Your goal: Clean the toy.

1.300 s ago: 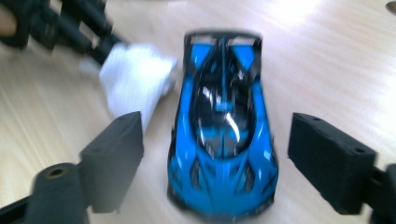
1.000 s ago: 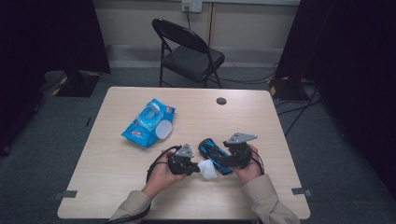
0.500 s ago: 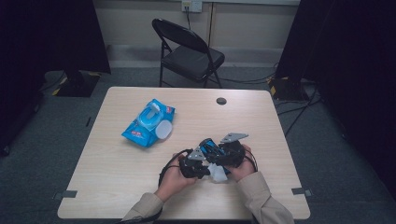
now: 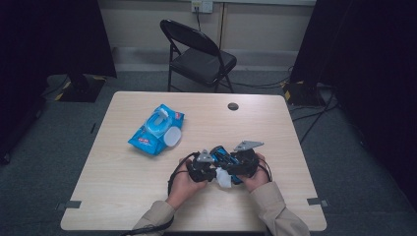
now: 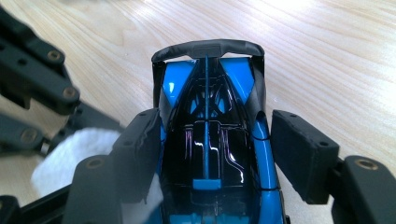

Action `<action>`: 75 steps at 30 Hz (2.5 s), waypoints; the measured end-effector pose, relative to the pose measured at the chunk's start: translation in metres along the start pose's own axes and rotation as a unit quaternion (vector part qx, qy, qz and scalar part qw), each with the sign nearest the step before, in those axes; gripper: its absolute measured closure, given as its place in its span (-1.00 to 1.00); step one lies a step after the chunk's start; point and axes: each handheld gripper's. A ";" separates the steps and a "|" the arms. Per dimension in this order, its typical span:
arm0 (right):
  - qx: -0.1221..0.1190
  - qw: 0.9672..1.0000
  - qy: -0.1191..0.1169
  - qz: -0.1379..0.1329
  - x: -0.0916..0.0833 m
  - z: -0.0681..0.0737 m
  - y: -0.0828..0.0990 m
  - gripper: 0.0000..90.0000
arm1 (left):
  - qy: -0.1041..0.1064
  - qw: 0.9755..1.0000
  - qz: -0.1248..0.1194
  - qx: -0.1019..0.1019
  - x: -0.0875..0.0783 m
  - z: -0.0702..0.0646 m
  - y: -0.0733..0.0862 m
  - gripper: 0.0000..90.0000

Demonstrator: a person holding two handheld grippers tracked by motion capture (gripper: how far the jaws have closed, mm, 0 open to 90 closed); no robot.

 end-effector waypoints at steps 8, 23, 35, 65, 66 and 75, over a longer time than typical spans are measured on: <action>0.000 1.000 0.002 -0.003 0.000 0.001 0.001 -0.23 | -0.018 1.000 0.003 -0.003 -0.005 0.011 0.001 0.87; 0.000 1.000 0.002 -0.003 0.000 0.001 0.001 -0.23 | -0.047 0.999 0.008 -0.014 -0.020 0.039 0.003 0.87; 0.001 1.000 0.000 -0.005 0.000 0.000 0.002 -0.23 | -0.078 0.996 -0.022 -0.042 -0.040 0.058 0.008 0.88; 0.001 1.000 0.002 0.010 0.000 0.001 -0.002 -0.23 | 0.052 0.997 -0.023 0.043 -0.026 -0.025 0.007 0.88; 0.001 1.000 0.002 0.010 0.000 0.001 -0.002 -0.23 | 0.063 0.997 -0.023 0.047 -0.022 -0.029 0.006 0.88; 0.001 1.000 0.002 0.010 0.000 0.001 -0.002 -0.23 | 0.094 0.994 -0.005 0.061 0.009 -0.047 -0.005 0.88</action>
Point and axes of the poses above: each handheld gripper's, and its own axes: x roughly forward along the jaws, y roughly out of its underside, z roughly to its left, and after that the axes turned 11 degrees about x, right-handed
